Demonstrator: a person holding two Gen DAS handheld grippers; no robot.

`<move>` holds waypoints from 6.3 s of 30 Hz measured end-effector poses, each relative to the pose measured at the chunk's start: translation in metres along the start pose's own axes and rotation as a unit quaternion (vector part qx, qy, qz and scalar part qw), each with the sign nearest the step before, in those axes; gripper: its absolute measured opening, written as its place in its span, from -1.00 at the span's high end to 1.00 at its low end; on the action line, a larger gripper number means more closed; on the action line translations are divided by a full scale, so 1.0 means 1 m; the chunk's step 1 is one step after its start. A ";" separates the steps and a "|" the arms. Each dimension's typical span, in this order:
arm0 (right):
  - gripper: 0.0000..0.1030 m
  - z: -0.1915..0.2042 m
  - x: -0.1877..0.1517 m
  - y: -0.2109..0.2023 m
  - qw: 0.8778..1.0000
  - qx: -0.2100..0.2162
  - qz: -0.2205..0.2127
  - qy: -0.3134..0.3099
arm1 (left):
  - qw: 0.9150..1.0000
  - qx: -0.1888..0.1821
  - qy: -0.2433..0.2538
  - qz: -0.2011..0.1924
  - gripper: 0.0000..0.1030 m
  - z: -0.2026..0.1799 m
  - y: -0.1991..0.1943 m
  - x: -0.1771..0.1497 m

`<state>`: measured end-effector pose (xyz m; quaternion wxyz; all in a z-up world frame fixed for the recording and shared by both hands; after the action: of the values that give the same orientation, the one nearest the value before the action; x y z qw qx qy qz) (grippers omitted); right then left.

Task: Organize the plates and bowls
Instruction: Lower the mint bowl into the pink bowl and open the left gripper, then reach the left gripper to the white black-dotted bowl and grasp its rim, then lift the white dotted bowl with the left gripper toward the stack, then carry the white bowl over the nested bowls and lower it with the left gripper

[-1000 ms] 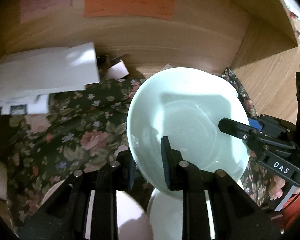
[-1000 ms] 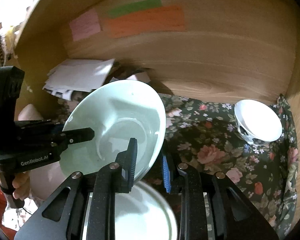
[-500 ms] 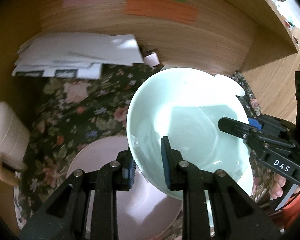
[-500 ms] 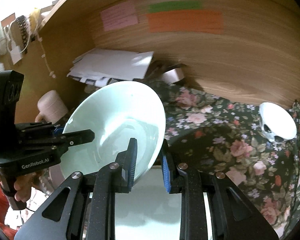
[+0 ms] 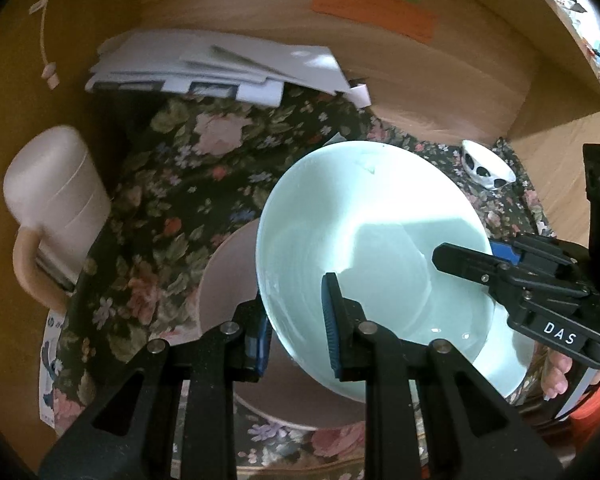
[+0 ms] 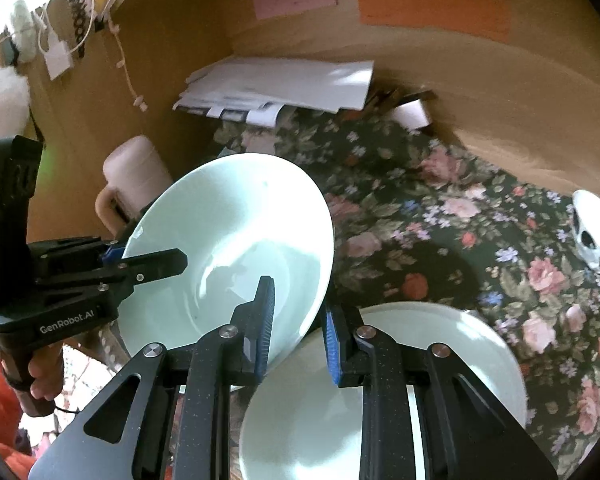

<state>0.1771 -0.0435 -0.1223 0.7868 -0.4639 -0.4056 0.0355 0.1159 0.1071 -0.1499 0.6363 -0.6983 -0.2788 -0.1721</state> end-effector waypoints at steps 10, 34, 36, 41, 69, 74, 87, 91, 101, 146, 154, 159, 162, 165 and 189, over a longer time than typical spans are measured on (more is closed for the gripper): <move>0.60 0.008 -0.007 0.015 1.000 0.006 0.021 -0.001 | 1.000 0.013 -0.001 0.005 0.56 0.012 0.004 -0.012; 0.53 0.027 -0.011 0.023 0.998 -0.014 0.034 -0.046 | 0.999 0.034 0.011 0.003 0.56 0.023 0.012 -0.018; 0.55 0.027 -0.010 0.023 0.998 -0.022 0.033 -0.057 | 0.999 0.039 0.014 0.002 0.56 0.022 0.013 -0.019; 0.51 0.022 -0.009 0.021 0.997 -0.033 0.032 -0.055 | 0.999 0.042 0.009 0.001 0.53 0.024 0.015 -0.019; -0.10 -0.134 0.002 -0.058 0.982 -0.166 -0.056 0.066 | 0.997 0.015 0.025 -0.070 -0.42 -0.031 -0.005 0.052; -0.12 -0.185 0.000 -0.074 0.971 -0.205 -0.064 0.108 | 0.997 -0.003 0.051 -0.066 -0.50 -0.064 0.012 0.069; -0.12 -0.306 -0.008 -0.075 0.940 -0.255 -0.051 0.221 | 0.993 -0.031 0.104 -0.049 -0.65 -0.120 0.061 0.117; -0.11 -0.338 -0.011 -0.068 0.931 -0.259 -0.041 0.253 | 0.992 -0.034 0.112 -0.039 -0.65 -0.125 0.074 0.128; 0.05 -0.369 -0.012 -0.046 0.924 -0.259 -0.025 0.280 | 0.994 -0.037 0.104 0.000 -0.66 -0.126 0.110 0.137; 0.55 -0.263 -0.015 -0.010 0.978 -0.114 0.010 0.172 | 0.974 -0.024 0.174 0.142 0.55 -0.226 0.232 0.129; 0.56 -0.252 -0.013 -0.021 0.978 -0.120 -0.002 0.170 | 0.976 -0.030 0.160 0.148 0.58 -0.220 0.223 0.126; 0.57 -0.239 -0.008 -0.034 0.979 -0.121 -0.017 0.164 | 0.979 -0.032 0.162 0.123 0.58 -0.216 0.196 0.126; 0.57 -0.230 -0.004 -0.043 0.980 -0.121 -0.027 0.159 | 0.981 -0.040 0.154 0.110 0.58 -0.211 0.175 0.125; 0.57 -0.215 0.000 -0.054 0.981 -0.120 -0.038 0.149 | 0.983 -0.042 0.152 0.095 0.58 -0.204 0.157 0.122; 0.57 -0.076 0.017 -0.039 0.996 -0.049 -0.055 0.048 | 0.998 -0.009 0.054 0.023 0.58 -0.081 0.036 0.063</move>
<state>0.2265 -0.1119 -0.1006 0.7826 -0.4795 -0.3939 -0.0499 0.1972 0.0369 -0.1305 0.6479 -0.7001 -0.2265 -0.1970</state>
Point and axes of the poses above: each gripper's, at about its wrist camera, not at the fingertips, and y roughly the way its jaws point, z to its left, x to its top, the point moved 5 cm from there along y, roughly the way its jaws point, and after that the axes turned 3 degrees about z, right-handed, at the moved point
